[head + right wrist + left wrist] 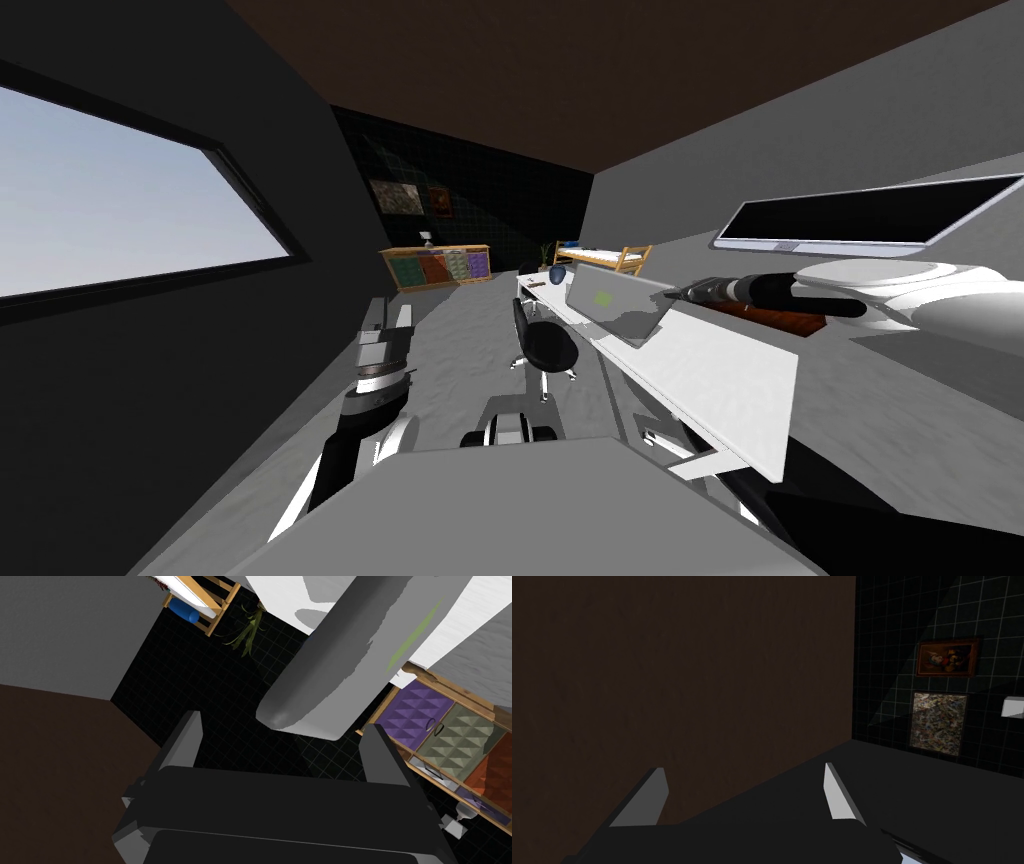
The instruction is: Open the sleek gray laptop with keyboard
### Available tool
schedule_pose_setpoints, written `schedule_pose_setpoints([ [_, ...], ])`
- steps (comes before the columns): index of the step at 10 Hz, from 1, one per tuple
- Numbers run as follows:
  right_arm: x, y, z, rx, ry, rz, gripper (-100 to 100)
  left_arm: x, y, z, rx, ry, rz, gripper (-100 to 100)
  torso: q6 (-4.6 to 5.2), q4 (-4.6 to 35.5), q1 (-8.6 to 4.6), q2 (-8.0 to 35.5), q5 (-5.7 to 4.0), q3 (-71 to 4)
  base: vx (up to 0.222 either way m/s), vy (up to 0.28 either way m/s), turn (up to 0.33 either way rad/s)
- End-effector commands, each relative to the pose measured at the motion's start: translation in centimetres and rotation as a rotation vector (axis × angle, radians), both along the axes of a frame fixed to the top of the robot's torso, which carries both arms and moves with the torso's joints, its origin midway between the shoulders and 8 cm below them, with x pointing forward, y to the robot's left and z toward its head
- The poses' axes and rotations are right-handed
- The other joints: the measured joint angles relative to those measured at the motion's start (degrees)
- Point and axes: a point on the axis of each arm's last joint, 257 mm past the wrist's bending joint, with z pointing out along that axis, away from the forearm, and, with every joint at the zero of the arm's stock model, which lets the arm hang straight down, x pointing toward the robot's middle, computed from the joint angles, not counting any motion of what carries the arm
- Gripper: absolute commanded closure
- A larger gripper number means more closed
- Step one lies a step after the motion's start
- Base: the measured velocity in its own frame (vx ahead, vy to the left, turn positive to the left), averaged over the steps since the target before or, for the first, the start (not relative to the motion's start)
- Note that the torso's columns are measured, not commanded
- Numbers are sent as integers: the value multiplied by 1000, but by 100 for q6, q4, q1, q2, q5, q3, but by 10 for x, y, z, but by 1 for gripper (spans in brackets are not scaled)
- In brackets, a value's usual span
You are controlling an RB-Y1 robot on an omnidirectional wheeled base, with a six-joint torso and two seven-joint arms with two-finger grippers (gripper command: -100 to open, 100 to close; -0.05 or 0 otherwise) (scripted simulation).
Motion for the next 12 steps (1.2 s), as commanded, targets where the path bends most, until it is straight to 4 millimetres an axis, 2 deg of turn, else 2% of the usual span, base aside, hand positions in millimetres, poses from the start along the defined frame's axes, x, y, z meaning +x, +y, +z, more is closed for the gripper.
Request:
schedule_pose_setpoints([
  [1, -1, -7, -9, 8, 1, -29, -100, 0, 0, 0, 0, 0, 0, 0, -2, -2, 32, -4, 9, -3, -2, -70, 213],
  [3, -1, -8, -10, 8, 3, -30, -100, 0, 0, 0, 0, 0, 0, 0, -2, -2, 7, -4, 4, -4, -12, -62, 123],
  [4, -1, -4, -5, 6, 1, -16, 100, 0, 0, 0, 0, 0, 0, 0, 5, 1, 10, 0, 4, 0, 6, 24, -179],
  [5, -1, 0, 0, 3, 1, 1, 100, 0, 0, 0, 0, 0, 0, 0, 13, 4, 18, 4, 9, 2, 7, 71, -200],
  [6, 0, -1, -4, 7, 2, -9, 100, 0, 0, 0, 0, 0, 0, 0, 10, 9, 28, 14, 16, 9, 2, 37, -55],
  [9, -11, -3, -13, 81, 26, -37, 100, 0, 0, 0, 0, 0, 0, 0, -12, -2, -47, -8, -10, -7, -9, -131, 159],
  [12, -23, -4, -20, 154, 47, -71, 100, 0, 0, 0, 0, 0, 0, 0, -15, -14, -42, -28, -18, -19, -17, -152, 125],
])
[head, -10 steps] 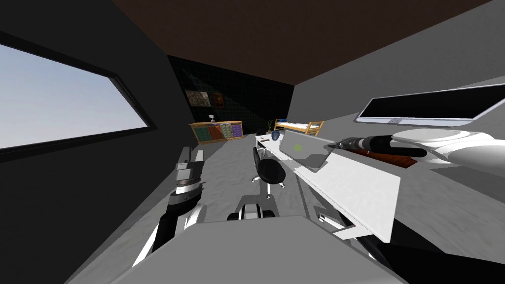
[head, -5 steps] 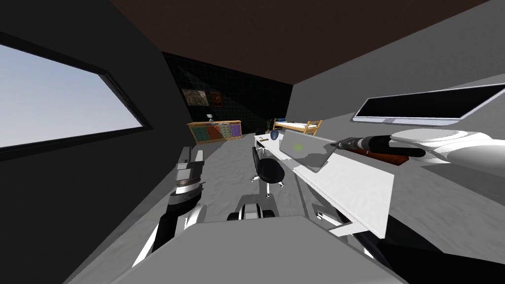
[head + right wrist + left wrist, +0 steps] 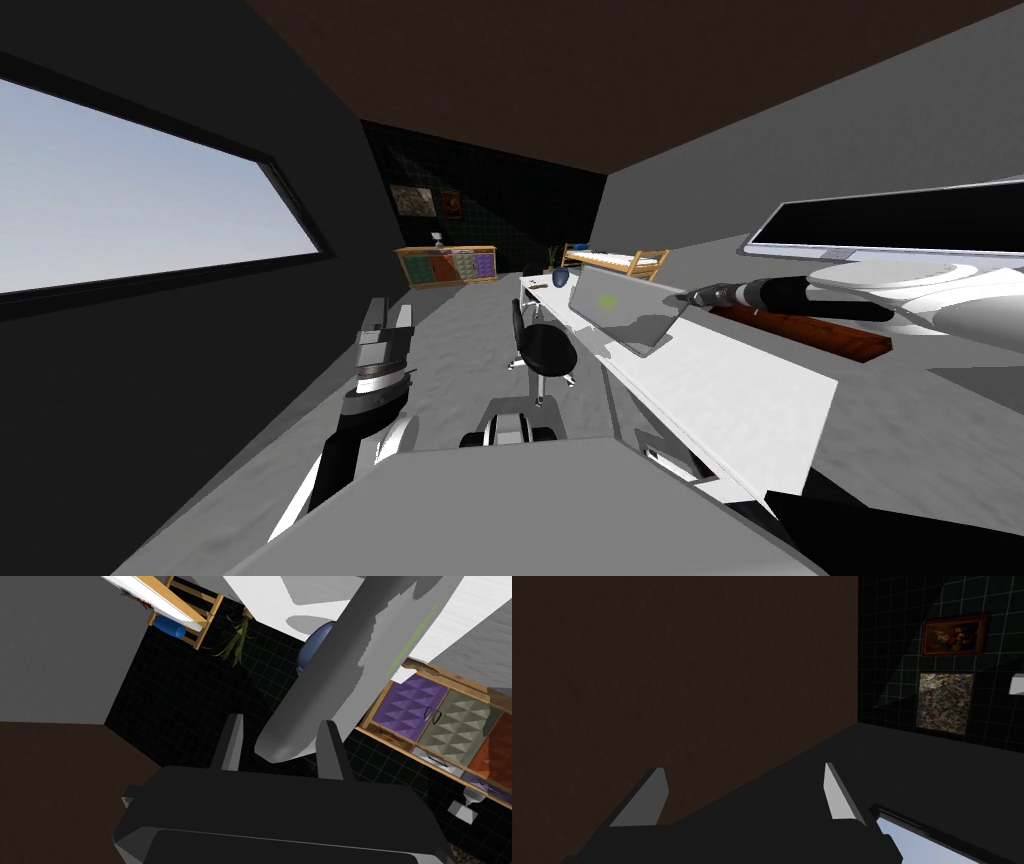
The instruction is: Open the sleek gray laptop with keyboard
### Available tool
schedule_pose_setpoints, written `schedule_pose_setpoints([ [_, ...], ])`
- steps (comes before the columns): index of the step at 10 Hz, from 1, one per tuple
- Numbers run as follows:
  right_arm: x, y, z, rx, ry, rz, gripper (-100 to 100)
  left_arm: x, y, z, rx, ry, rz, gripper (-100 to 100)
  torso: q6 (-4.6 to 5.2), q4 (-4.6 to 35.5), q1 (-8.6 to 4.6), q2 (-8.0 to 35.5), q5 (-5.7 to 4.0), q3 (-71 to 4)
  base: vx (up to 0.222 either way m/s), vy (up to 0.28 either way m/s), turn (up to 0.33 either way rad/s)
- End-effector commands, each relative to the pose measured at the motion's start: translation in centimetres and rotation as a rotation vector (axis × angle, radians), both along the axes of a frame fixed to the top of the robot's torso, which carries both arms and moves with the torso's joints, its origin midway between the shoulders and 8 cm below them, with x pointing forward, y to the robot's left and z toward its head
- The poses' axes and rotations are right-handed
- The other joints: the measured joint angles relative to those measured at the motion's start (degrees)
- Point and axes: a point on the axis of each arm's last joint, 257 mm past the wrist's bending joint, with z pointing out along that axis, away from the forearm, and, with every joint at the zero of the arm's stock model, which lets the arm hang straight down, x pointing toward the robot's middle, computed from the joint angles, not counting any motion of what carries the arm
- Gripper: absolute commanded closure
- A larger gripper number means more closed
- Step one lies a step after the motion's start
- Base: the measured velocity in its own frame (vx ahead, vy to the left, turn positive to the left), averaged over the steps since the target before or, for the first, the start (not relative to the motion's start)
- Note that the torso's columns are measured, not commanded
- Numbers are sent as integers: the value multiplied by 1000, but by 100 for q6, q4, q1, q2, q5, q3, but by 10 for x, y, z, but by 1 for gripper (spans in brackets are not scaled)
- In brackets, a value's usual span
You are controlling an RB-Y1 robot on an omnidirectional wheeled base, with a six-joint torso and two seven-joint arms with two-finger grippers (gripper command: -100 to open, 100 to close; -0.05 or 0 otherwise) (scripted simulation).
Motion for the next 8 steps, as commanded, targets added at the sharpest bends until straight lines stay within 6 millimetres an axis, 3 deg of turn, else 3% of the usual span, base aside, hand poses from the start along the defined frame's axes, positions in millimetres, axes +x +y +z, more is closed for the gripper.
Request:
schedule_pose_setpoints([
  [1, -10, 1, -7, 66, 16, -31, 100, 0, 0, 0, 0, 0, 0, 0, 7, -4, 17, 0, -4, 2, -23, -115, 143],
  [8, -42, -3, -23, 241, 68, -134, 100, 0, 0, 0, 0, 0, 0, 0, -2, -1, 37, -2, 10, 0, -21, -141, 148],
])
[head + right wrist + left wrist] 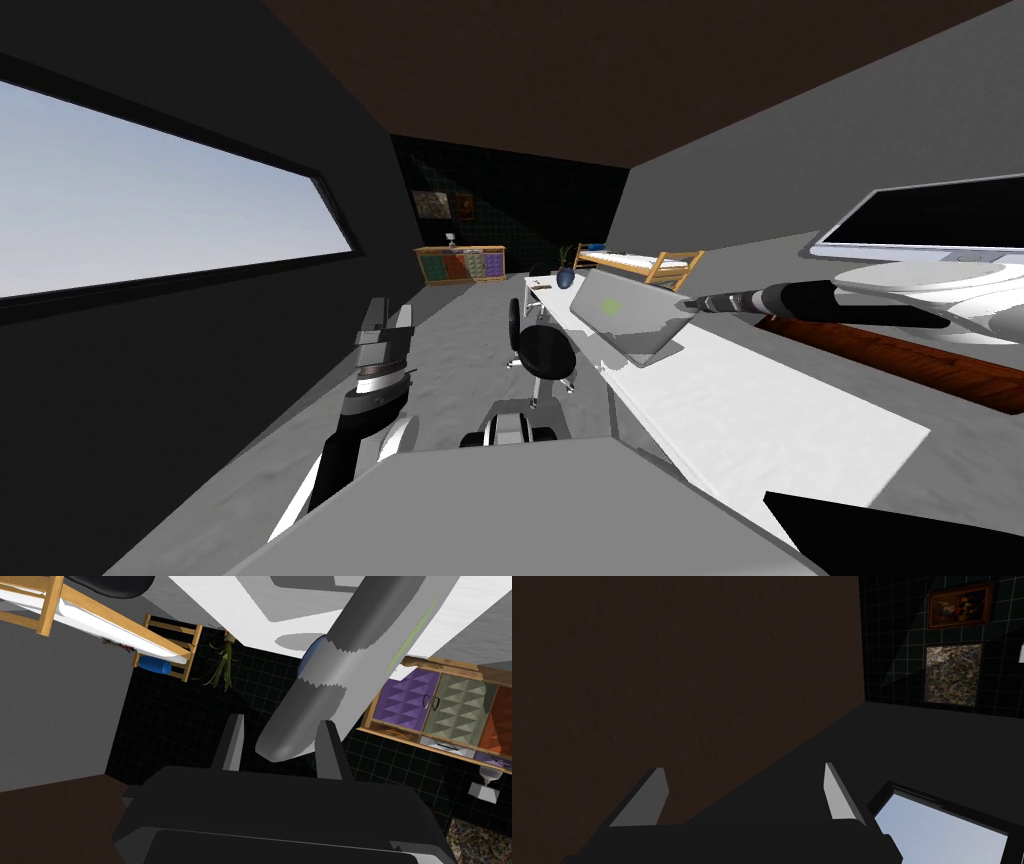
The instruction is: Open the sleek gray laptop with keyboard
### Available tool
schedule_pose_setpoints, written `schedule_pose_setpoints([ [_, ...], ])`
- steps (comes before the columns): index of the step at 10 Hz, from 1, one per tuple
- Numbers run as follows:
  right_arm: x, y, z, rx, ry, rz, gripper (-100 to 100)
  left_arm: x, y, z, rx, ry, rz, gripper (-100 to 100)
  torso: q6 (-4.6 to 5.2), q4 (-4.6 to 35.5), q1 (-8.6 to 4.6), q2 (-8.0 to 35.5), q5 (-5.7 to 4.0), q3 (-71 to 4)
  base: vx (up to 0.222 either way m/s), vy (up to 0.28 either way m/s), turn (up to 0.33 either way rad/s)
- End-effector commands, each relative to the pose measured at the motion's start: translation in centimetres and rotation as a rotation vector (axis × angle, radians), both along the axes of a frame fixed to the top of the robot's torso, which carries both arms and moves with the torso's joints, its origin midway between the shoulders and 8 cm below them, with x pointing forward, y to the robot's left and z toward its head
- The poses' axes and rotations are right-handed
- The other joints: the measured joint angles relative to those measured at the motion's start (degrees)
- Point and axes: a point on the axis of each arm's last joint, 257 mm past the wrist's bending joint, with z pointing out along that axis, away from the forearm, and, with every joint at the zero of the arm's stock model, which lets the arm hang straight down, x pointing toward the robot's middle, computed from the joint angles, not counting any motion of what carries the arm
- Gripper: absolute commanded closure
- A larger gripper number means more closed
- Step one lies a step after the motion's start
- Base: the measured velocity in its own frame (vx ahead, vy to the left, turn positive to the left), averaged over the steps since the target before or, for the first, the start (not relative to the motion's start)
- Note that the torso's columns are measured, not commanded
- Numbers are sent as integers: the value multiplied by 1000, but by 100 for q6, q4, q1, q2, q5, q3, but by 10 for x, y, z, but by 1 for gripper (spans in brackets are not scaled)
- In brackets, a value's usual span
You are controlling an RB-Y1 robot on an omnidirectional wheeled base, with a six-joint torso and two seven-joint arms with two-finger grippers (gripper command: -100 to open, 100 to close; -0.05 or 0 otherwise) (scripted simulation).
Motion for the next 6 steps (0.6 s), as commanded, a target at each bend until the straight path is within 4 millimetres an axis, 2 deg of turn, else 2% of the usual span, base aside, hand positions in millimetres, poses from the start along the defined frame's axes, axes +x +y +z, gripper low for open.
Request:
schedule_pose_setpoints([
  [1, -6, -1, -2, 28, 11, -18, 100, 0, 0, 0, 0, 0, 0, 0, -4, 1, -10, 2, 0, 0, -20, -90, 42],
  [2, -5, 13, -20, 114, 26, -25, 100, 0, 0, 0, 0, 0, 0, 0, 9, 0, 15, 2, 2, 2, 15, -146, -10],
  [3, -5, 19, -29, 154, 35, -27, 100, 0, 0, 0, 0, 0, 0, 0, 3, 0, -8, -2, -1, 0, 16, -227, 32],
  [4, -5, 19, -29, 154, 35, -27, 100, 0, 0, 0, 0, 0, 0, 0, 1, -7, -43, -5, -26, -1, -1, -165, 24],
  [5, -4, 26, -39, 193, 44, -29, 100, 0, 0, 0, 0, 0, 0, 0, 3, -8, -30, -3, -23, -1, 4, -136, 16],
  [6, -4, 26, -39, 193, 44, -29, 100, 0, 0, 0, 0, 0, 0, 0, 5, -12, -13, -3, -22, 1, 7, -97, 7],
])
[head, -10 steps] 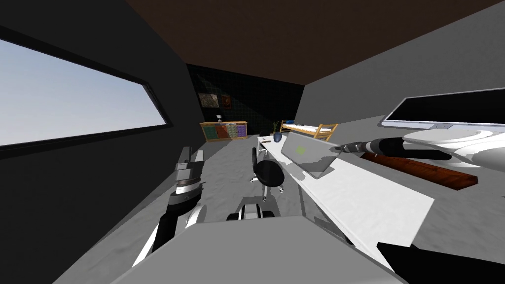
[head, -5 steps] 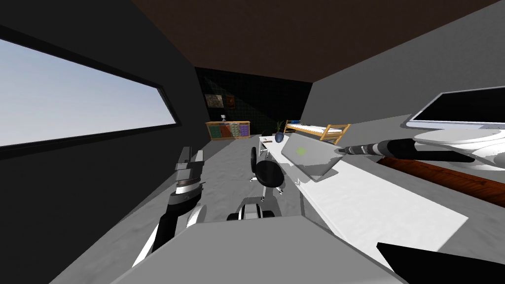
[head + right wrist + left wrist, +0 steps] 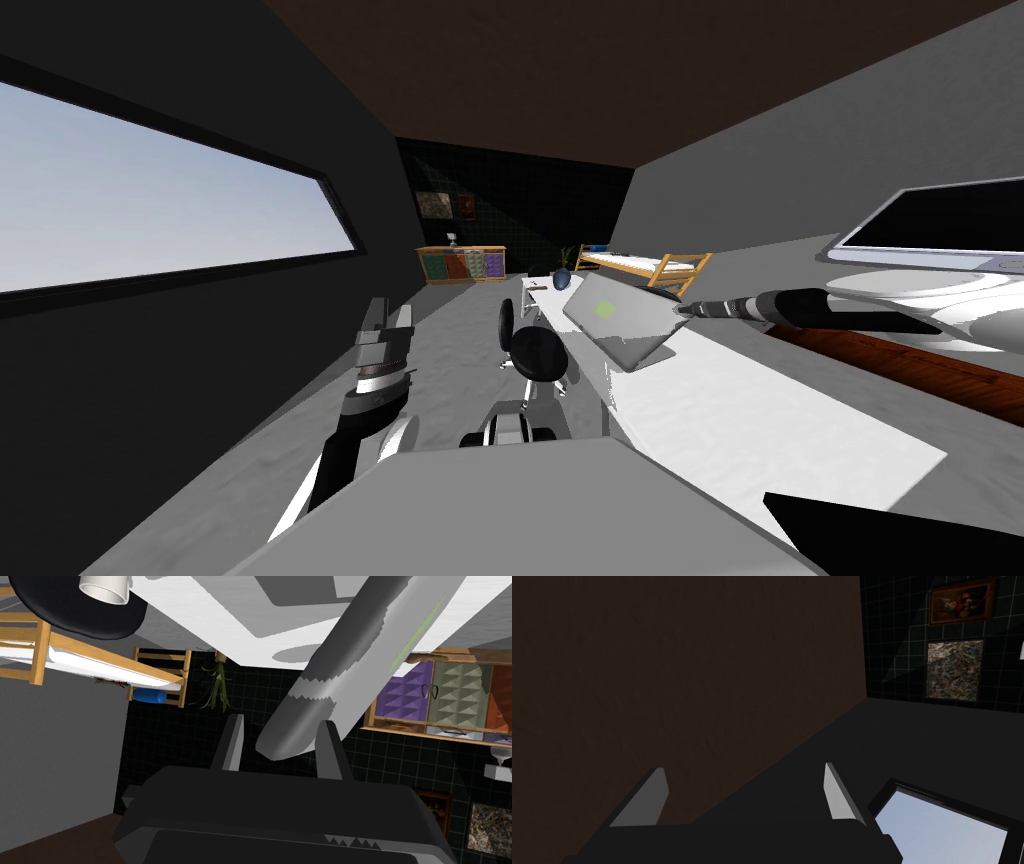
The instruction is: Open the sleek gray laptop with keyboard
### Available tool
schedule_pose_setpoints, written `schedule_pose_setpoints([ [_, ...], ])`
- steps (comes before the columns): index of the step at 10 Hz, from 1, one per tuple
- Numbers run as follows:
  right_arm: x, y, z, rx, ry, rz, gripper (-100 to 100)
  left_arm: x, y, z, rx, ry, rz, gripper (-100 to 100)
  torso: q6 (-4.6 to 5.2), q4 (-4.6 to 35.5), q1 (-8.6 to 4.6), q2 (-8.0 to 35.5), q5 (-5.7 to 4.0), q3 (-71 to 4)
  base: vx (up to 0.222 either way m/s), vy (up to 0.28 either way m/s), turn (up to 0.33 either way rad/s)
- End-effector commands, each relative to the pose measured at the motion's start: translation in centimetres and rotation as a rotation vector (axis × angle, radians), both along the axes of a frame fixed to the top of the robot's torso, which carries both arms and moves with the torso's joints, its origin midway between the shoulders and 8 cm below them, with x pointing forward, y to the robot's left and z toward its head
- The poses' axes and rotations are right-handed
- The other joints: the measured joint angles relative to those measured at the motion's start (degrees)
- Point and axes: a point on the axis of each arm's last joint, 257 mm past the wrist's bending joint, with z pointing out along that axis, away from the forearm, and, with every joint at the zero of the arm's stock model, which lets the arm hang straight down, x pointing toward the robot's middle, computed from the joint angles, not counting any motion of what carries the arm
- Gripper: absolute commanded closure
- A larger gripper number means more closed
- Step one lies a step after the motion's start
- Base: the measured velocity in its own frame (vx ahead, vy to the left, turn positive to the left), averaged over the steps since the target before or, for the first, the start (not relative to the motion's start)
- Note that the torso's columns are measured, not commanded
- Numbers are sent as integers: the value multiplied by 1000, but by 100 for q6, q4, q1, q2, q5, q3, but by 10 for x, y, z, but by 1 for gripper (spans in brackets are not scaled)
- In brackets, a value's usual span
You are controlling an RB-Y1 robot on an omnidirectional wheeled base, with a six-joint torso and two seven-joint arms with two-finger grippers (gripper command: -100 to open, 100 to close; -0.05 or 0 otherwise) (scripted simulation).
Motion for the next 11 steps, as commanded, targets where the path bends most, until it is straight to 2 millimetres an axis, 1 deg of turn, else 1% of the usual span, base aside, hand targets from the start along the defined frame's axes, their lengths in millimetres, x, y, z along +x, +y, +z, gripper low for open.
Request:
schedule_pose_setpoints([
  [1, 2, 16, -19, 66, 24, 1, 100, 0, 0, 0, 0, 0, 0, 0, 1, 0, 21, 4, 6, 3, 13, -103, -10],
  [5, 1, 44, -53, 223, 65, -12, 100, 0, 0, 0, 0, 0, 0, 0, -13, -12, -32, -9, -29, -3, 10, -173, 19],
  [6, 1, 44, -53, 223, 65, -12, 100, 0, 0, 0, 0, 0, 0, 0, -18, -13, -33, -23, -25, -12, 20, -122, 16],
  [7, 3, 39, -43, 208, 51, -19, 100, 0, 0, 0, 0, 0, 0, 0, -11, -13, -7, -24, -13, -15, -1, -45, -13],
  [8, 9, 61, -70, 292, 71, -9, 100, 0, 0, 0, 0, 0, 0, 0, -9, -2, 22, -11, 11, -9, 9, -130, -101],
  [9, 9, 61, -71, 292, 71, -9, 100, 0, 0, 0, 0, 0, 0, 0, -21, -8, 2, -11, -4, -5, 9, -171, -15],
  [10, 9, 61, -71, 292, 71, -9, 100, 0, 0, 0, 0, 0, 0, 0, -21, 0, -8, -8, 2, -7, 5, -95, 29],
  [11, 13, 84, -98, 374, 92, 0, 100, 0, 0, 0, 0, 0, 0, 0, -14, 3, 22, -1, 14, -3, 42, -158, -47],
])
